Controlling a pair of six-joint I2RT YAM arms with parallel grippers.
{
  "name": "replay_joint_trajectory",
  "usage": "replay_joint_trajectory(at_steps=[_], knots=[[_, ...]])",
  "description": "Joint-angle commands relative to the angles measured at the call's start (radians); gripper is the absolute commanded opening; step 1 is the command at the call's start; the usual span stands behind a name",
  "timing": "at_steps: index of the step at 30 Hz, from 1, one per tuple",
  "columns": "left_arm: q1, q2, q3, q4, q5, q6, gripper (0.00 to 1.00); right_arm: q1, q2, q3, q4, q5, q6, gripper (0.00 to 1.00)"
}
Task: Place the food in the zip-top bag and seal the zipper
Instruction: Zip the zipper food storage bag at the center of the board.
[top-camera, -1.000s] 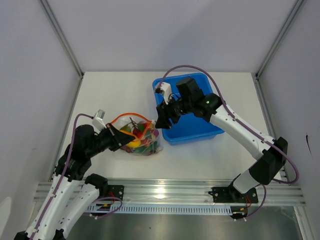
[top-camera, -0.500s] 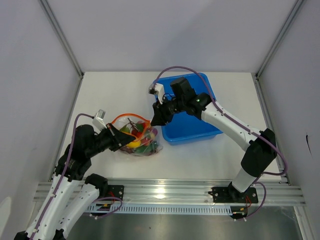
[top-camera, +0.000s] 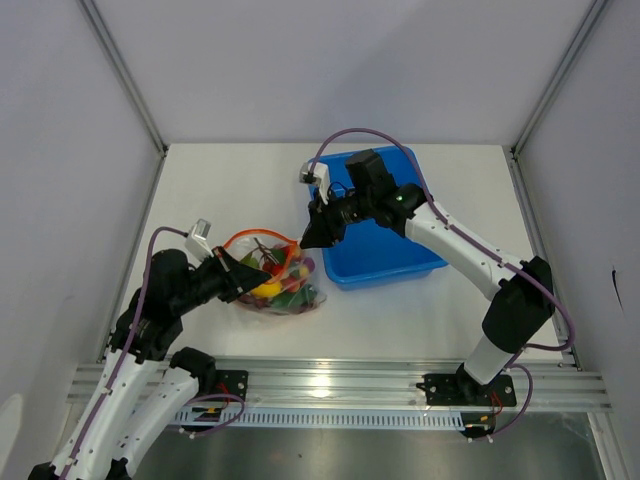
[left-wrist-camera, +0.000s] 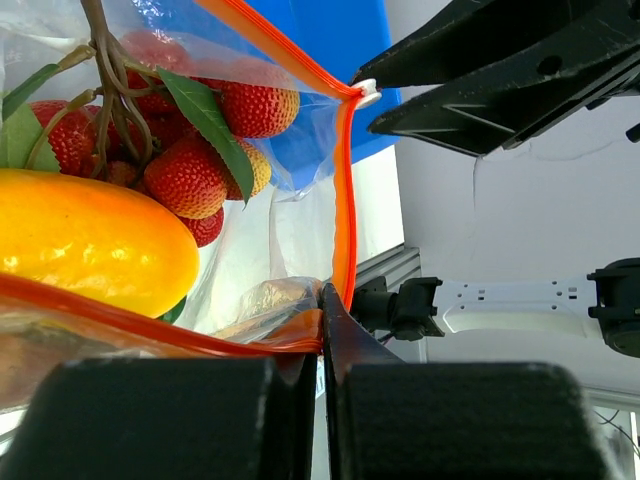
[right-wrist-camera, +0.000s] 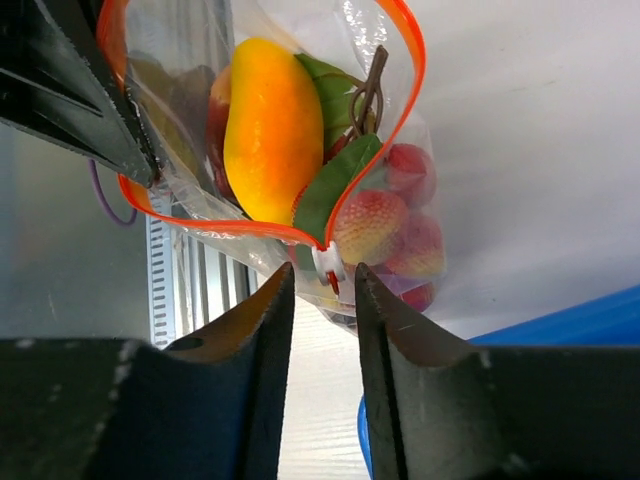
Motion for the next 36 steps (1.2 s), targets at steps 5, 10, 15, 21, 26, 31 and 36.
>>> replay_joint_trajectory(at_steps=[5,10,15,21,26,31,36], knots=[[0.008,-0.005,0.043,0.036,0.020,0.021,0.00,-0.018,0.004,0.015,0.047,-0.102,-0.021,0.36],[0.008,0.001,0.054,0.036,0.022,0.021,0.01,-0.021,0.019,0.016,0.049,-0.128,-0.020,0.35],[0.008,0.001,0.055,0.036,0.023,0.020,0.01,-0.016,0.038,0.013,0.050,-0.134,-0.021,0.33],[0.008,-0.002,0.055,0.035,0.025,0.018,0.01,-0.004,0.047,0.013,0.050,-0.083,-0.032,0.28],[0.008,-0.002,0.054,0.033,0.025,0.020,0.01,0.004,0.049,0.013,0.038,-0.060,-0.040,0.24],[0.008,-0.002,0.049,0.039,0.028,0.020,0.01,0.011,0.055,0.016,0.034,-0.046,-0.046,0.12],[0.008,-0.003,0.046,0.035,0.022,0.023,0.01,0.016,0.061,0.016,0.034,-0.051,-0.044,0.02]])
